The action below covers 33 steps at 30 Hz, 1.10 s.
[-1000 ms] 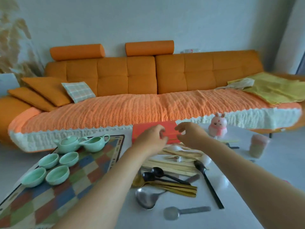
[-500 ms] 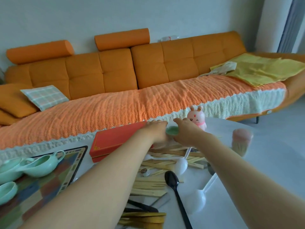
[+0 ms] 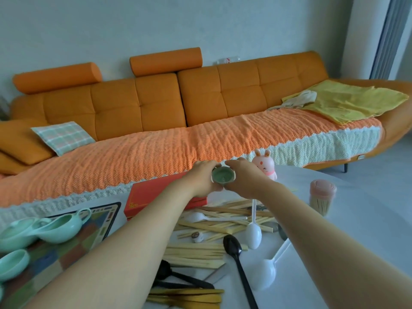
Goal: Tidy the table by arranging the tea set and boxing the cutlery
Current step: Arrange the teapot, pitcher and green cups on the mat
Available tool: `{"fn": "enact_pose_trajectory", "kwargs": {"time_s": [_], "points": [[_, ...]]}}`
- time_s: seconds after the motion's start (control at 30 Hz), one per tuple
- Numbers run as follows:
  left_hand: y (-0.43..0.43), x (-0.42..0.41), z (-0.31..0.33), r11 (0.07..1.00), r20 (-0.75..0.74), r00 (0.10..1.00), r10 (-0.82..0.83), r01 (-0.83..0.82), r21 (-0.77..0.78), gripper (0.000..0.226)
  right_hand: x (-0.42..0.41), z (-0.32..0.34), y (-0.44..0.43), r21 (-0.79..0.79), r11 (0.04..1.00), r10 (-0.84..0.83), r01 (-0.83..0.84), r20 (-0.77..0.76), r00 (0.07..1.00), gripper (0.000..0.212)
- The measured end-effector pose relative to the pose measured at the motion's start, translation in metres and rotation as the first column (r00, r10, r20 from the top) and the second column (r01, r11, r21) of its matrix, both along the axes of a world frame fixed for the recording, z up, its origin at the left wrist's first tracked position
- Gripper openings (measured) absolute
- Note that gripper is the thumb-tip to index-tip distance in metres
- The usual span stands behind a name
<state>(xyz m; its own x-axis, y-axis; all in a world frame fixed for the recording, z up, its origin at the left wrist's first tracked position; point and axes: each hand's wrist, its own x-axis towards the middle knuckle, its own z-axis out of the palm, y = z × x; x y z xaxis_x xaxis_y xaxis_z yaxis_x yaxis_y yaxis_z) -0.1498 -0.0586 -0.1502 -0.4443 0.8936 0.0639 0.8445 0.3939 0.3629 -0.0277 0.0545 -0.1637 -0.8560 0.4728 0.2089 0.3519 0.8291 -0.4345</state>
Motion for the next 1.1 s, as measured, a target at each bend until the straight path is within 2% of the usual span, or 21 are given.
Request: {"fn": "enact_pose_trajectory", "kwargs": {"time_s": [0.17, 0.33, 0.43, 0.7, 0.8, 0.9, 1.0, 1.1], "points": [[-0.061, 0.004, 0.017, 0.985, 0.201, 0.979, 0.030, -0.063, 0.159, 0.064, -0.001, 0.021, -0.044, -0.165, 0.978, 0.104, -0.126, -0.132, 0.986, 0.057], [-0.140, 0.010, 0.018, 0.954, 0.293, 0.952, 0.092, -0.168, 0.248, 0.072, -0.013, 0.031, -0.099, -0.204, 0.942, 0.249, -0.267, -0.111, 0.962, 0.057], [-0.187, 0.010, 0.016, 0.929, 0.347, 0.929, 0.129, -0.235, 0.284, 0.066, -0.022, 0.036, -0.138, -0.251, 0.902, 0.333, -0.351, -0.113, 0.936, 0.056], [-0.314, 0.009, 0.002, 0.881, 0.303, 0.914, 0.270, -0.361, 0.305, 0.061, -0.042, 0.029, -0.249, -0.270, 0.851, 0.447, -0.450, -0.073, 0.891, 0.053], [-0.355, 0.011, -0.007, 0.881, 0.317, 0.899, 0.302, -0.391, 0.267, 0.057, -0.042, 0.019, -0.287, -0.278, 0.833, 0.486, -0.479, -0.046, 0.873, 0.054], [-0.388, 0.012, -0.013, 0.891, 0.322, 0.893, 0.314, -0.394, 0.225, 0.067, -0.046, 0.008, -0.320, -0.301, 0.827, 0.489, -0.475, -0.033, 0.872, 0.050], [-0.414, 0.010, -0.018, 0.904, 0.296, 0.886, 0.357, -0.408, 0.130, 0.070, -0.052, -0.003, -0.347, -0.294, 0.843, 0.476, -0.451, 0.016, 0.879, 0.060], [-0.437, 0.006, -0.031, 0.910, 0.235, 0.889, 0.393, -0.413, 0.043, 0.083, -0.056, -0.013, -0.369, -0.283, 0.846, 0.496, -0.453, 0.103, 0.862, 0.063]]}}
